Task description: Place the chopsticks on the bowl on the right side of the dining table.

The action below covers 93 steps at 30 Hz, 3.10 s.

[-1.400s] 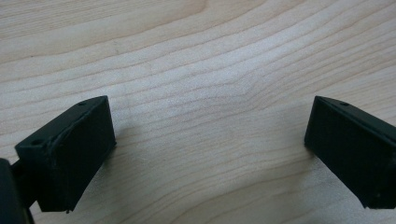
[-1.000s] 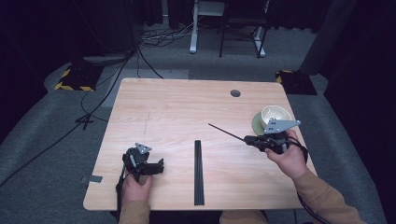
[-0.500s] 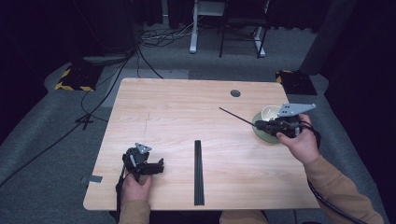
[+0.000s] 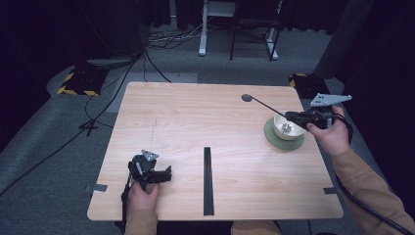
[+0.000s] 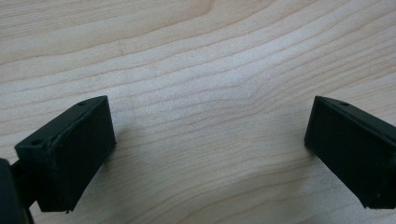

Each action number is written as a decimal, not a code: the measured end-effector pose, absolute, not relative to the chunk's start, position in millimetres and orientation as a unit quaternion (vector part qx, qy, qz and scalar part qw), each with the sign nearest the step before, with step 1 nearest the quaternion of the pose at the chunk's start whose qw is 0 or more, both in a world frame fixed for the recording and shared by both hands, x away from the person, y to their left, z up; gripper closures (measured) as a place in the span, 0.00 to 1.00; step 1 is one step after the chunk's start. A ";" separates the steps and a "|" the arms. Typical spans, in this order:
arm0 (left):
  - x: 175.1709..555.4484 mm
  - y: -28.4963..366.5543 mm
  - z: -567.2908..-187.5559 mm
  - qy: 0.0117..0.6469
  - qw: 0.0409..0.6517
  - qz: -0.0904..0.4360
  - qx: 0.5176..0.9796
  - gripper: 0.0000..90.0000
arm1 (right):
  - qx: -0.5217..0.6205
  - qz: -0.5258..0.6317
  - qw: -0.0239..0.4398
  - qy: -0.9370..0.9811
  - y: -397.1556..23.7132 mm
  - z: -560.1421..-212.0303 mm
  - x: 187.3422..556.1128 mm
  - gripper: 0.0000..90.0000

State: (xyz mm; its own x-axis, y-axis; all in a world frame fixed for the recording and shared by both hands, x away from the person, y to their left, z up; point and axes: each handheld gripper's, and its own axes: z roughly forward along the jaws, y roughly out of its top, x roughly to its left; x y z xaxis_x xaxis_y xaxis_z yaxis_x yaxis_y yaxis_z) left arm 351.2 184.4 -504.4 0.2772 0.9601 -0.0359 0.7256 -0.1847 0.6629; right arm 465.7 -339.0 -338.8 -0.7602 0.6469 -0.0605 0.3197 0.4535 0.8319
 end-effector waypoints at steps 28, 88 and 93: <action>351.2 184.4 -504.3 0.568 0.293 0.201 0.742 0.02 | 0.315 0.406 0.188 0.837 -386.1 -398.0 498.1 0.96; 351.2 184.2 -504.4 0.569 0.294 0.200 0.742 0.02 | 0.289 0.490 0.170 0.805 -319.0 -360.7 445.4 0.39; 351.3 184.2 -504.5 0.568 0.294 0.200 0.742 0.02 | 0.274 0.490 0.162 0.812 -300.1 -355.5 432.6 0.39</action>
State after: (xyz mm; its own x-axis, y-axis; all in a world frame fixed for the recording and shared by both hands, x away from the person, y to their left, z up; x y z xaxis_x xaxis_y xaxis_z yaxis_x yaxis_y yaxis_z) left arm 351.3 184.2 -504.5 0.2737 0.9611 -0.0372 0.7259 -0.1810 0.6635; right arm 432.6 -300.1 -355.5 -0.7969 0.6041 0.0052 0.2865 0.3702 0.8837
